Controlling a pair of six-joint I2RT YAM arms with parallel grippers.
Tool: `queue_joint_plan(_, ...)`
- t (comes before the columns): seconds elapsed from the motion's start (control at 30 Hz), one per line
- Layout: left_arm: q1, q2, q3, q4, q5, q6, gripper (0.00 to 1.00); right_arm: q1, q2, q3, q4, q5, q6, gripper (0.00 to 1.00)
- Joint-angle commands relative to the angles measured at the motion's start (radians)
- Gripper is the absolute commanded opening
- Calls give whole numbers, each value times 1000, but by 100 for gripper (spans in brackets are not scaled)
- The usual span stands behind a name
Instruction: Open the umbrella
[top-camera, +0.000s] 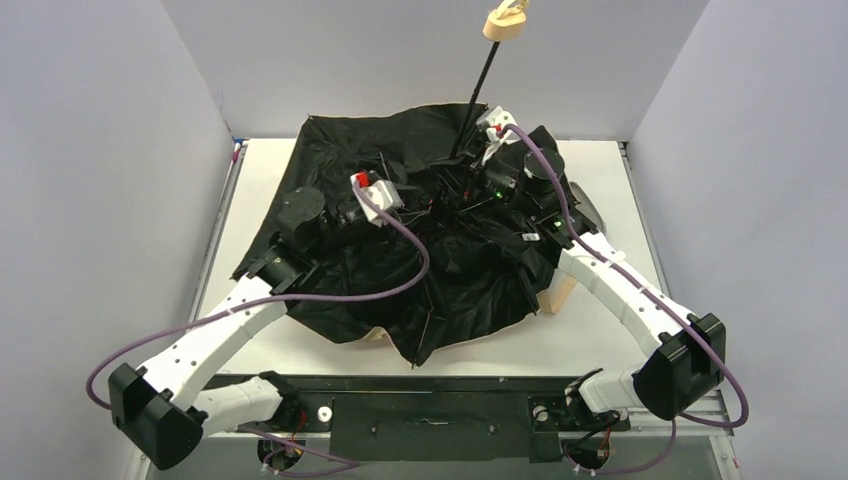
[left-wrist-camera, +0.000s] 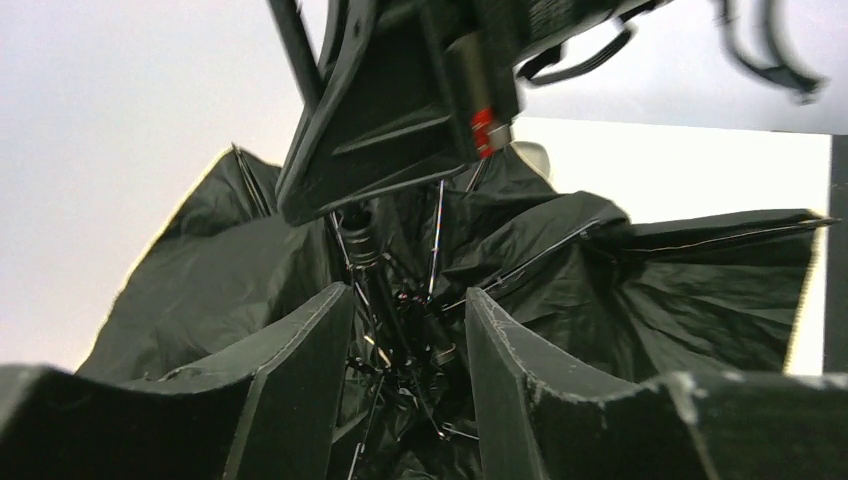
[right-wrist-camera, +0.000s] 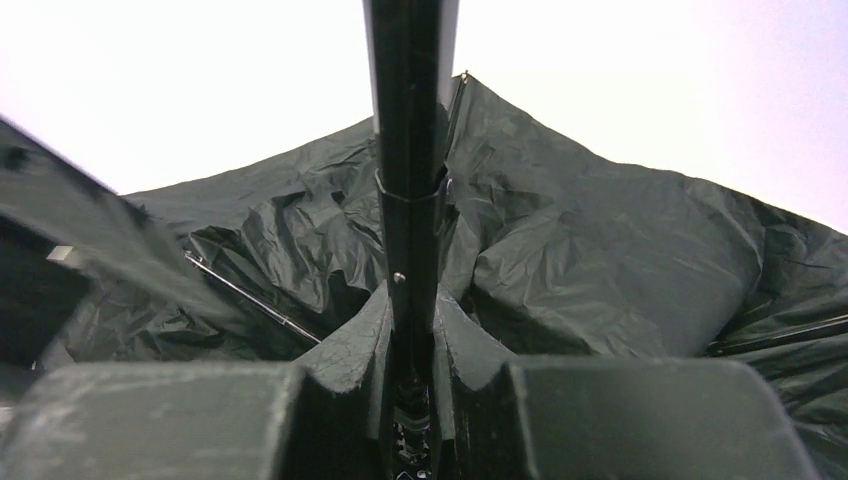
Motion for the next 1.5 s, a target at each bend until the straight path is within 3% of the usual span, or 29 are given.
queue_joint_plan(0.0,9,72,57,70,-117,-66,42,23,-44,7,128,-31,32,0)
queue_joint_plan(0.5,-11,212,74,182,-118,-104,37,74,-83,-20,142,-36,84,0)
queue_joint_plan(0.77,6,172,-33,160,-108,-83,0,71,-96,1,155,-36,115,0)
queue_joint_plan(1.1,8,93,-163,97,-74,-51,0,31,-65,86,207,-26,169,1)
queue_joint_plan(1.3,7,91,-166,111,-40,-54,0,28,-46,107,228,-26,195,6)
queue_joint_plan(1.47,9,90,-164,120,-19,-66,0,27,-45,111,232,-17,195,17)
